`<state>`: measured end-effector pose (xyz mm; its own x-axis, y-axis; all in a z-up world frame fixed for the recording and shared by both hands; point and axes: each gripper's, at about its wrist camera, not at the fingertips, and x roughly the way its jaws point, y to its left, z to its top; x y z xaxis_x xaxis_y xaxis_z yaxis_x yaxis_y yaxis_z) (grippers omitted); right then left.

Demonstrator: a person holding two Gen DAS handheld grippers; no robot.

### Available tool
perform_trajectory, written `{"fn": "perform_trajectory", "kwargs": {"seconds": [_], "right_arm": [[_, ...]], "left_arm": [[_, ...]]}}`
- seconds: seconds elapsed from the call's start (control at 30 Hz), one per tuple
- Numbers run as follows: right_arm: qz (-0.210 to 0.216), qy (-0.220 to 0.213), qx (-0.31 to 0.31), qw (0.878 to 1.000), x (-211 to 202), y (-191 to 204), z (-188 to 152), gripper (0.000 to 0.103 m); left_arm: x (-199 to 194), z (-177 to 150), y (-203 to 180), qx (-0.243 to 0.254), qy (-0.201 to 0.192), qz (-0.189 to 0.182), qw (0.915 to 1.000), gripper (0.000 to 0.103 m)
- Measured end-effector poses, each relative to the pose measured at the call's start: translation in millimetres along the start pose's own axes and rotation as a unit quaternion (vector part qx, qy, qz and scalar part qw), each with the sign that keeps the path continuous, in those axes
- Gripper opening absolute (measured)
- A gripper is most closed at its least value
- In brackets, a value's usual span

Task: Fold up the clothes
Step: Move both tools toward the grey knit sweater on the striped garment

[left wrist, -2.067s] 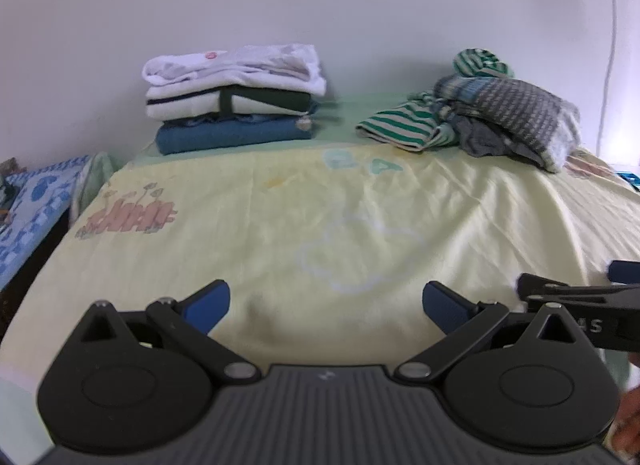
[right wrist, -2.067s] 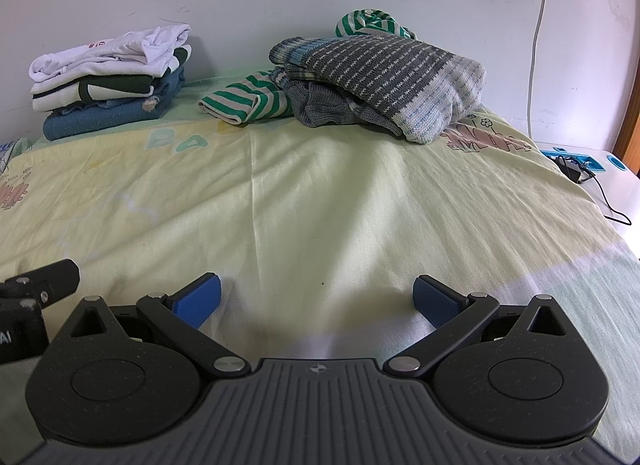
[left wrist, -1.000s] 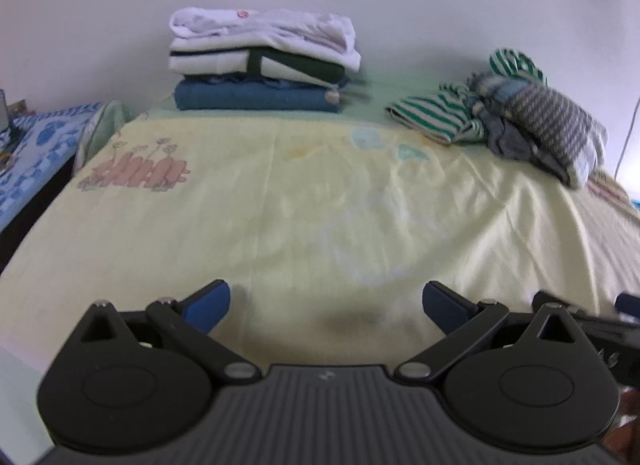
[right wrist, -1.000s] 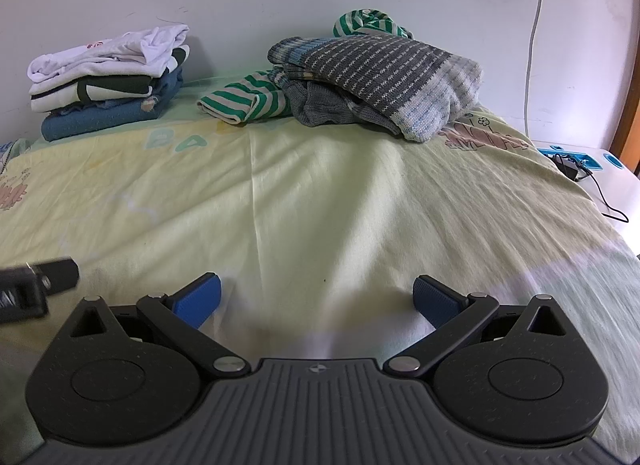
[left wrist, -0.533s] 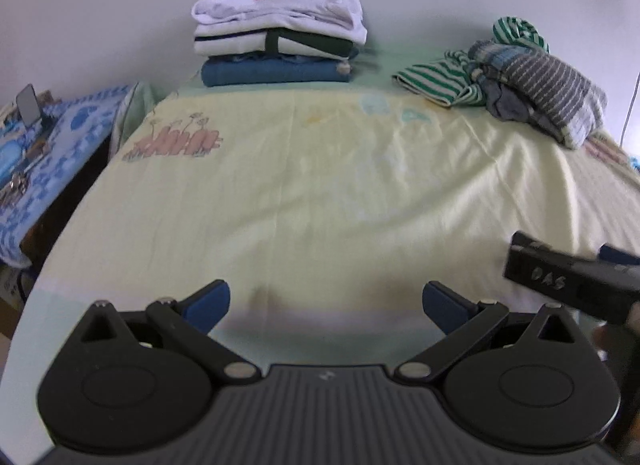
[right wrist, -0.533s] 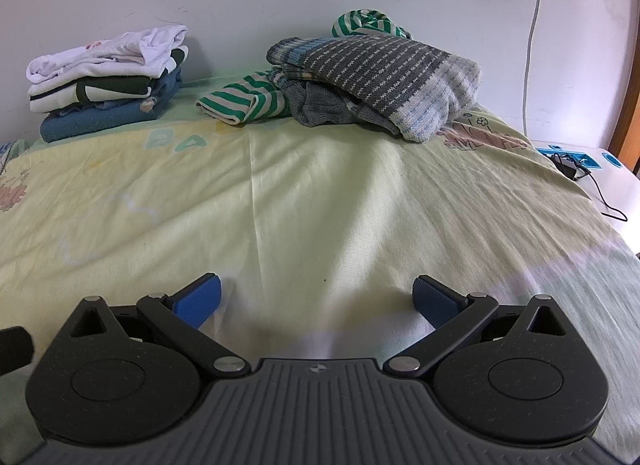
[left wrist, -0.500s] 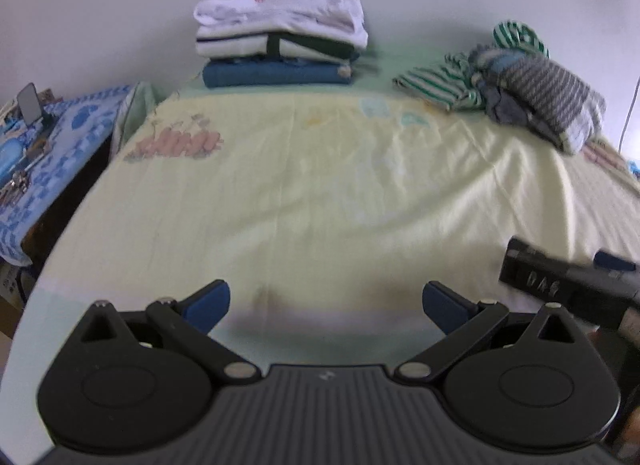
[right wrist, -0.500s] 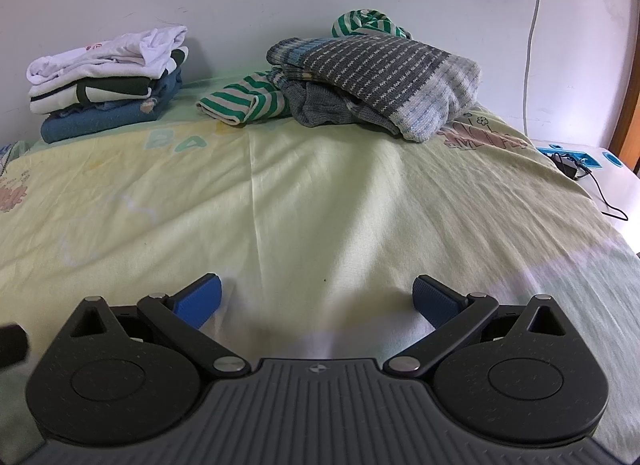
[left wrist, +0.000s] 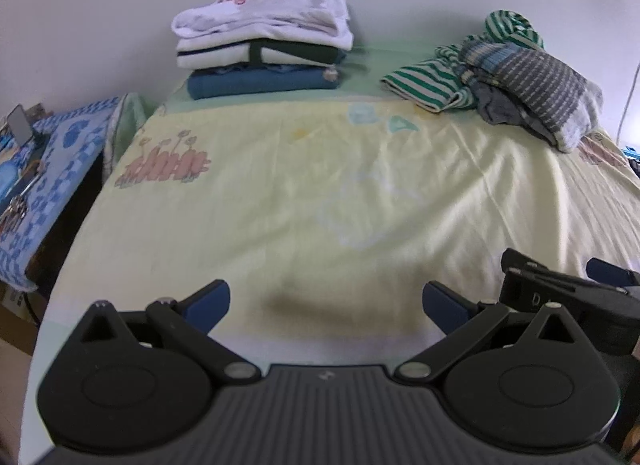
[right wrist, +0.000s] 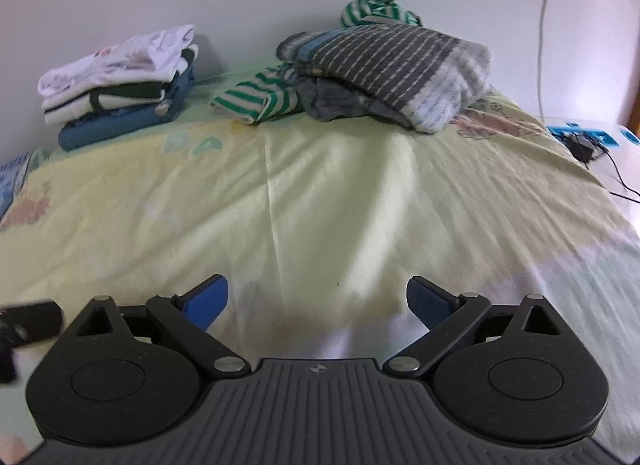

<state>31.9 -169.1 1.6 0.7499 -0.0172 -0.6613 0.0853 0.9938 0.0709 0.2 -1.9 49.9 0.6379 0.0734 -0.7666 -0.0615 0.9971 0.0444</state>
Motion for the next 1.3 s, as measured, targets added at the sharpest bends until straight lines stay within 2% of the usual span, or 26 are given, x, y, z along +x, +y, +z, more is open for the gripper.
{"fn": "perform_trajectory", "kwargs": {"seconds": [0.4,0.87,1.3], "right_arm": [[-0.057,0.042,0.051,0.996,-34,-17,45,0.096],[-0.108,0.019,0.083,0.991,-80,-32,75,0.096],[-0.130,0.011,0.090,0.987,-94,-30,90,0.095]], "left_arm": [[-18,39,-28,0.027,-0.028,-0.058,0.9976,0.102],[-39,79,-44,0.059,-0.050,-0.122,0.9895,0.102],[-48,101,-48,0.075,-0.072,-0.128,0.9863,0.102]]}}
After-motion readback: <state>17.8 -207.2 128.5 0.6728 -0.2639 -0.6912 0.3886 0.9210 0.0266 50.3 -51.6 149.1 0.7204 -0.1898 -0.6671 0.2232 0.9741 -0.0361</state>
